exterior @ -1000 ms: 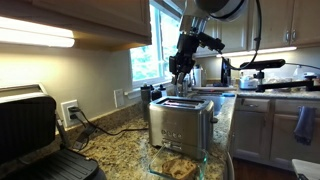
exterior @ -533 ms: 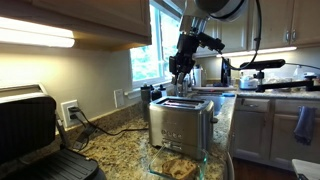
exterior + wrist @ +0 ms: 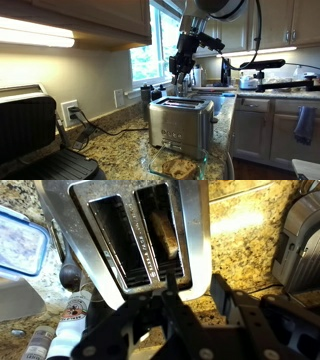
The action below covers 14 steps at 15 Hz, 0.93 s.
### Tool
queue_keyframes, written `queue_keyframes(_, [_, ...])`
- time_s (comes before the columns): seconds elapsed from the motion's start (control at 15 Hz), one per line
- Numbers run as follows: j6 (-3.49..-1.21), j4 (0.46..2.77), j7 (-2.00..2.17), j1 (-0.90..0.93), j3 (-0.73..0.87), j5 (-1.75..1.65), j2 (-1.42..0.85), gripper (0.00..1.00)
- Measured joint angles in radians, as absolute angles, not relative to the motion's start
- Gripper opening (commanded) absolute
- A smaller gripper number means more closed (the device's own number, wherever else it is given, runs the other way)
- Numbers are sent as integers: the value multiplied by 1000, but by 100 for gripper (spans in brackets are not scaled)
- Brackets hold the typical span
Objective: Put the slice of bread in the toaster then push down the lever
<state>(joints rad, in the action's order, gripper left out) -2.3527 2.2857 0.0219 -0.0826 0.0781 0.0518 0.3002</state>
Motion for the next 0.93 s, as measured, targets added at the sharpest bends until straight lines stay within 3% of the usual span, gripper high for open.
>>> queue_keyframes(0.27, [-2353, 2286, 22, -82, 76, 52, 299, 93])
queue_keyframes(0.4, [-2353, 2286, 22, -82, 75, 52, 298, 100])
queue_keyframes(0.93, [-2353, 2263, 22, -82, 89, 52, 254, 100])
